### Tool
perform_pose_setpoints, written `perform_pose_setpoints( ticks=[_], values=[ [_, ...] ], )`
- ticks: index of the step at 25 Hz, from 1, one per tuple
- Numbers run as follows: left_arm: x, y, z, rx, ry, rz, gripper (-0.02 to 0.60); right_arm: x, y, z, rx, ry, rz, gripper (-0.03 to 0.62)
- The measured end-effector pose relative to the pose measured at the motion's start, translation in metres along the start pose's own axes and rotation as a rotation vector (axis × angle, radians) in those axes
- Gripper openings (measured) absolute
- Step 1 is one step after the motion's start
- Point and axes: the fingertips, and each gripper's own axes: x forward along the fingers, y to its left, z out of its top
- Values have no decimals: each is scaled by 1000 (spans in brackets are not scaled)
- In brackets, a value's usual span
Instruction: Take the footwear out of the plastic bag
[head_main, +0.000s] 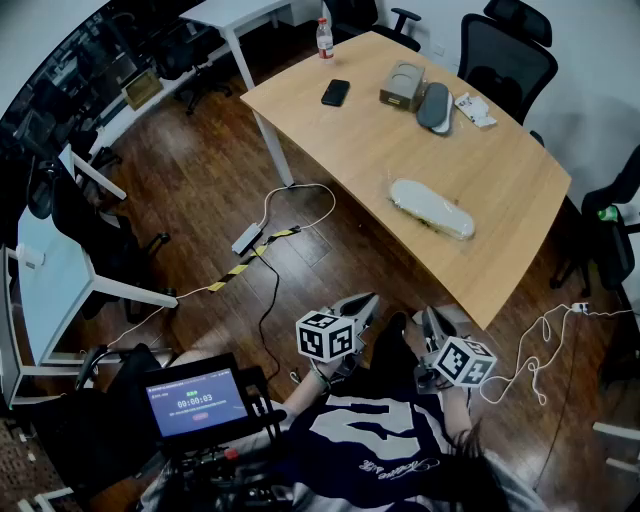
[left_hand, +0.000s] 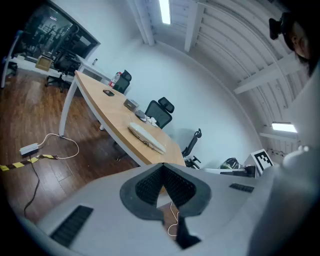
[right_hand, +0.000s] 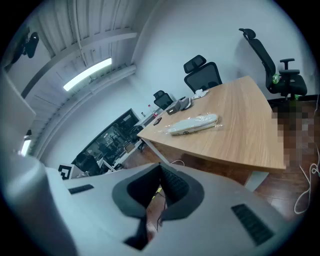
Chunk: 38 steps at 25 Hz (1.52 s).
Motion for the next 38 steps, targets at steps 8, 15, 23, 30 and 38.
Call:
perform_pose_setpoints(
  ticks=[8, 15, 23, 30, 38],
  values=[
    [53, 12, 37, 1, 0, 11, 3, 37, -53, 66, -24, -24, -13, -3],
    [121, 19, 74, -22, -17, 60, 3, 64, -109, 130, -21, -19, 10, -3],
    [153, 30, 90, -116, -22, 98, 6, 86, -151, 155, 26, 6, 26, -4],
    [164, 69, 103, -222, -22, 165, 61, 97, -172, 155, 93, 17, 0, -3],
    [201, 112, 121, -335, 58, 147, 137, 113, -186, 169, 101, -1, -87, -3]
  ],
)
